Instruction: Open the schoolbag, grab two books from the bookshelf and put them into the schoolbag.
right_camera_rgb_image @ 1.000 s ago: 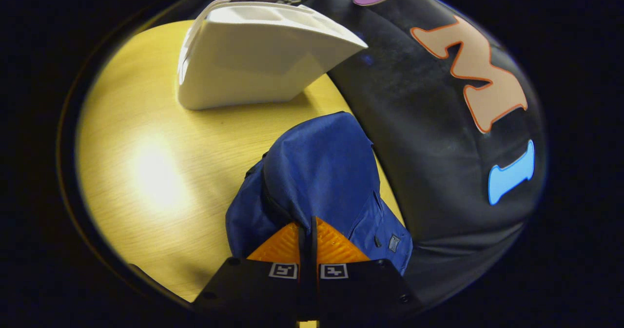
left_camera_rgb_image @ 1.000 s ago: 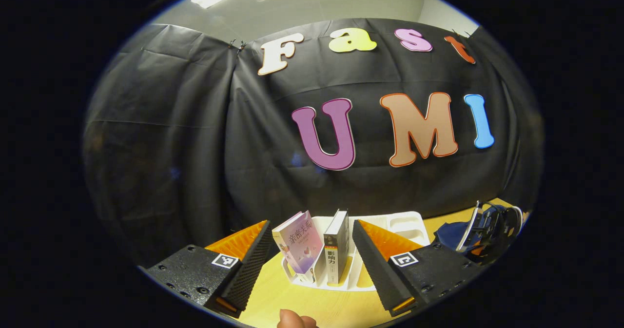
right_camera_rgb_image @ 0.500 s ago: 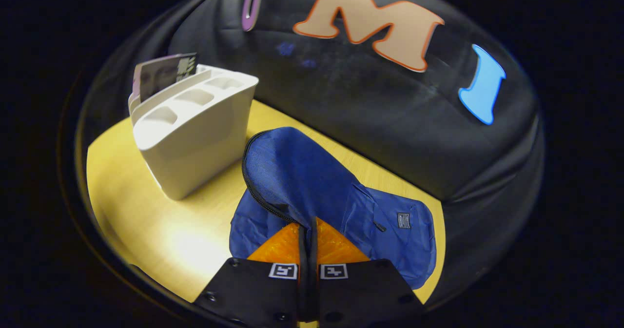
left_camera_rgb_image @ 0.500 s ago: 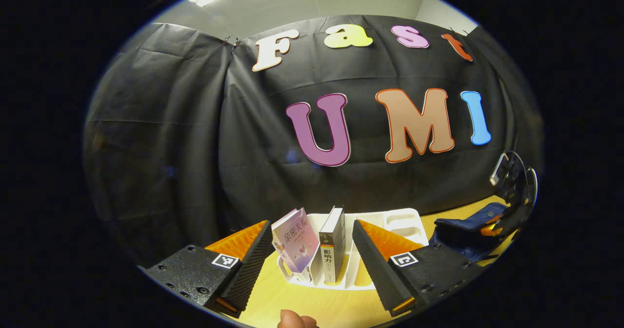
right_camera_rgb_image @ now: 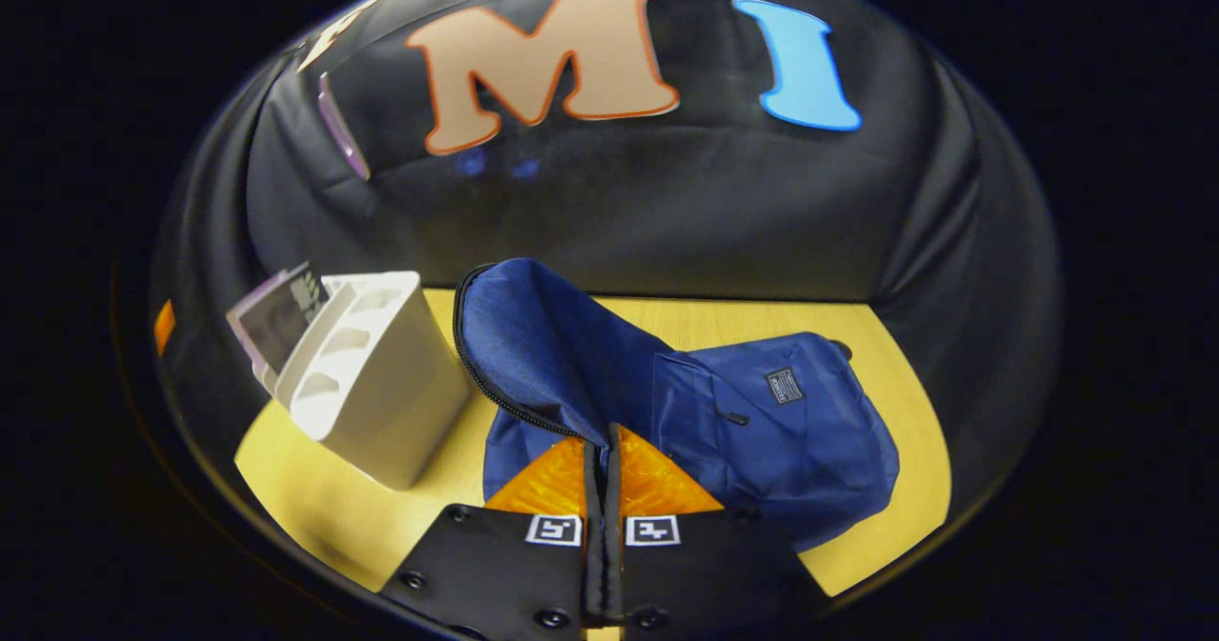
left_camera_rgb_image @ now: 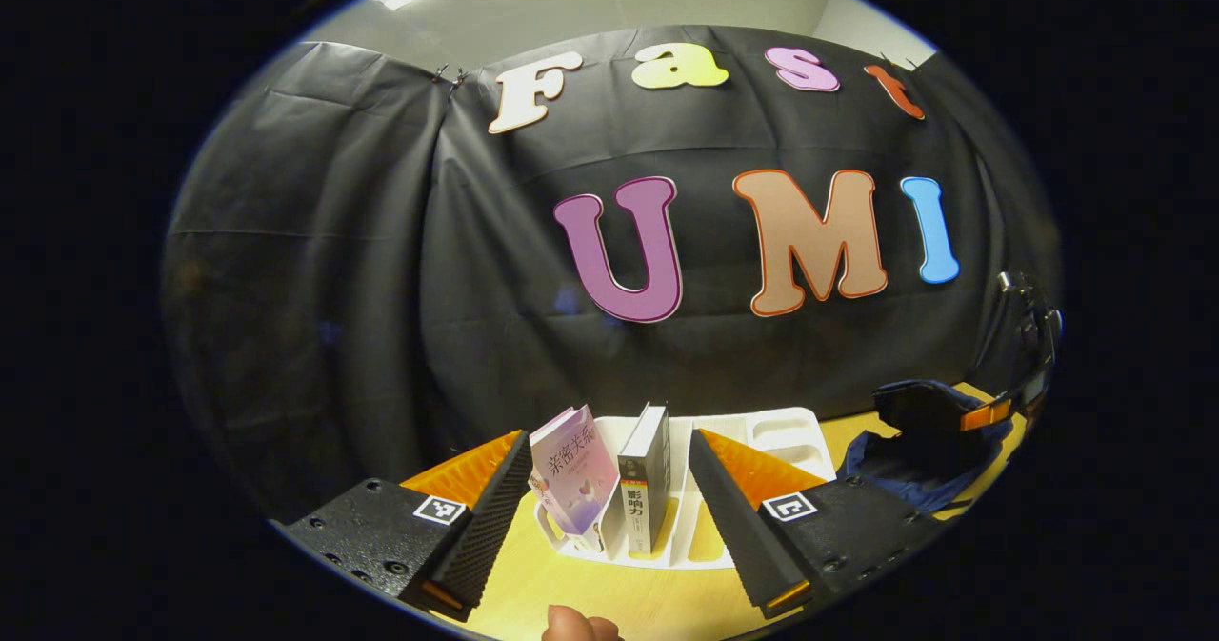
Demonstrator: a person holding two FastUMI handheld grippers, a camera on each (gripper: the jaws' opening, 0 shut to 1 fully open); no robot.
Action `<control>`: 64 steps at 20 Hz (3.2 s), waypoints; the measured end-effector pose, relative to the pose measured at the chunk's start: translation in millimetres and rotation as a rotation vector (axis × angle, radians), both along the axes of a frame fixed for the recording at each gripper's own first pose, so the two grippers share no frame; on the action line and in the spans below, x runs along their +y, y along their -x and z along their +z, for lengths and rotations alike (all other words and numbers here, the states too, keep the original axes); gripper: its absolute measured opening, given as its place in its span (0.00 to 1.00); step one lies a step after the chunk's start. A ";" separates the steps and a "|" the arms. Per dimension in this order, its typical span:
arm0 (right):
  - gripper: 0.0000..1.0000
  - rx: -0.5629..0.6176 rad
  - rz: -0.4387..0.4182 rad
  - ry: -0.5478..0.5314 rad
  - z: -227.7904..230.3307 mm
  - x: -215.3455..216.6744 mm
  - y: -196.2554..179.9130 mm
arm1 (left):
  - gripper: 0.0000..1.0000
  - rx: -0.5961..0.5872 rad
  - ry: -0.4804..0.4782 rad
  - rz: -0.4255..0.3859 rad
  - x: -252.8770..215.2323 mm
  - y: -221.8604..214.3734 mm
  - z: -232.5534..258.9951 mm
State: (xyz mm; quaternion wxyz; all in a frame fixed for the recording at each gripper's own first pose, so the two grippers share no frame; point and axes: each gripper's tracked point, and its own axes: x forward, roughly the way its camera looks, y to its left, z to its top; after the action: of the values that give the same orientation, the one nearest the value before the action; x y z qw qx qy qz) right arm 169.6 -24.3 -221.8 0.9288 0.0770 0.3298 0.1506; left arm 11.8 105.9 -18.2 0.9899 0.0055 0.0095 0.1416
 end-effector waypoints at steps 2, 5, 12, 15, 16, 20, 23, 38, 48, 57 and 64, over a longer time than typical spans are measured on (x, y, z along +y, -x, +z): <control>0.03 0.029 -0.093 -0.129 2.0 -8.9 -1.9 | 0.96 0.002 -0.002 -0.001 2.0 -3.5 0.8; 0.03 0.085 -0.263 -0.343 7.8 -21.2 -4.8 | 0.96 0.009 0.006 -0.010 3.7 -10.2 -1.0; 0.05 0.094 -0.414 -0.490 18.8 -45.4 -3.8 | 0.96 0.100 0.042 -0.059 11.1 -47.1 -21.5; 0.02 0.096 -0.424 -0.498 18.5 -46.8 -4.3 | 0.96 0.238 0.096 -0.134 6.6 -76.5 -43.8; 0.02 0.098 -0.425 -0.502 18.0 -46.6 -3.7 | 0.97 0.301 0.108 -0.158 7.0 -87.3 -55.0; 0.05 0.097 -0.424 -0.498 18.7 -46.6 -4.0 | 0.97 0.521 0.109 -0.211 10.4 -122.7 -85.9; 0.04 0.095 -0.414 -0.489 19.5 -47.0 -4.9 | 0.97 0.641 0.134 -0.248 9.2 -137.4 -100.9; 0.04 0.093 -0.414 -0.496 19.3 -45.7 -4.1 | 0.94 1.023 0.133 -0.321 7.4 -187.6 -134.4; 0.05 0.092 -0.421 -0.495 18.7 -47.1 -3.0 | 0.67 1.244 0.166 -0.371 4.4 -172.2 -160.4; 0.03 0.092 -0.418 -0.492 19.9 -48.2 -3.2 | 0.33 1.206 0.159 -0.431 -1.0 -175.3 -158.0; 0.03 0.092 -0.424 -0.500 20.2 -48.9 -3.1 | 0.32 1.156 0.147 -0.474 11.8 -167.6 -133.2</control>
State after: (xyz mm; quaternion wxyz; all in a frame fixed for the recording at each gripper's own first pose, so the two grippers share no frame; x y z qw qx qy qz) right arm 172.7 -73.1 -201.6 0.8759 0.3762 0.3011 0.0264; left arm 179.5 117.7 -151.4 0.8270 0.0149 0.5514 -0.1088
